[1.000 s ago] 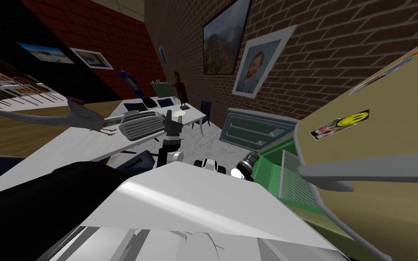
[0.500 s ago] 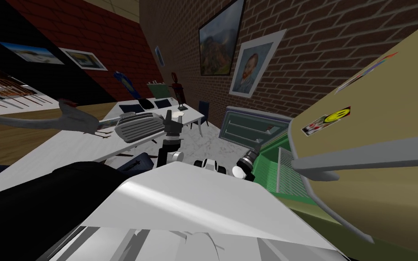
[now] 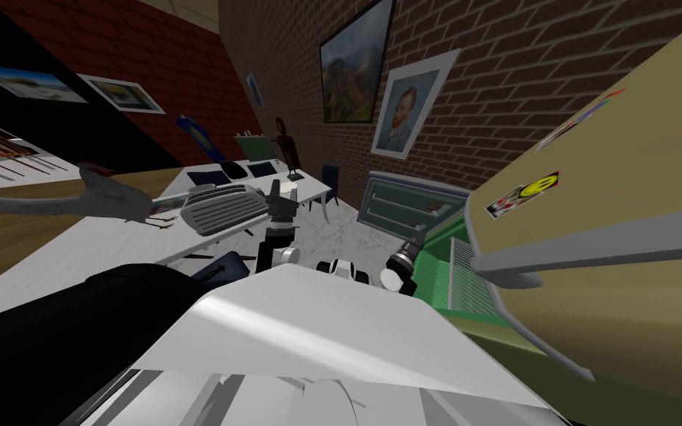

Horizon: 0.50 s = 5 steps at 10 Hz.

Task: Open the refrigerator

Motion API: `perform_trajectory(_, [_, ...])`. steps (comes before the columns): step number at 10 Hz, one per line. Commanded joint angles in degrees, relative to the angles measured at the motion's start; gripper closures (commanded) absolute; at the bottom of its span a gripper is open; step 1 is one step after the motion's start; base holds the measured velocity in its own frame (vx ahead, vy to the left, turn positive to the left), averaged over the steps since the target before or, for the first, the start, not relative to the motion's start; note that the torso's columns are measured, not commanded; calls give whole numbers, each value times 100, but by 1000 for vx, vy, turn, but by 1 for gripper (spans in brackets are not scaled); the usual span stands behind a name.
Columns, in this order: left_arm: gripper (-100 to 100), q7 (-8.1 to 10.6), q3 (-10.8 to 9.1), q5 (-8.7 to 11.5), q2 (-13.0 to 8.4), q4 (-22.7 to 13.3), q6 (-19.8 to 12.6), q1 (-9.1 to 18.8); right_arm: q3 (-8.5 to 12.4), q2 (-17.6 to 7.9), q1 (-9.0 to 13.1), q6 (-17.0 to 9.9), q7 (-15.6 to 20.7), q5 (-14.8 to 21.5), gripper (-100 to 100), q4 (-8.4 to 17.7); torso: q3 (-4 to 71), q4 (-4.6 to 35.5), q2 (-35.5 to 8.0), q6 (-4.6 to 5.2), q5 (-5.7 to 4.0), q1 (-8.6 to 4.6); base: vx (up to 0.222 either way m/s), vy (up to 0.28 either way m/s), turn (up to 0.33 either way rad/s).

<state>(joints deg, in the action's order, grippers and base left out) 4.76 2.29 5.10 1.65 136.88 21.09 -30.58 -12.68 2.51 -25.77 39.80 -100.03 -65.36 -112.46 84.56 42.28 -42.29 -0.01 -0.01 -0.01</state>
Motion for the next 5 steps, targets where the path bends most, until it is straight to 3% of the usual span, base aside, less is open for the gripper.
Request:
perform_trajectory(1, [0, 0, 0, 0, 0, 0, 0, 0, 0, -1, 0, 2, -3, 0, 0, 2, 1, 0, 0, 0, 0, 0, 0, 0, 0])
perform_trajectory(5, [0, 0, 0, 0, 0, 0, 0, 0, 0, 0, 0, 2, -3, 0, 0, 1, 1, 0, 0, 1, 1, 2, 0, 0, 0])
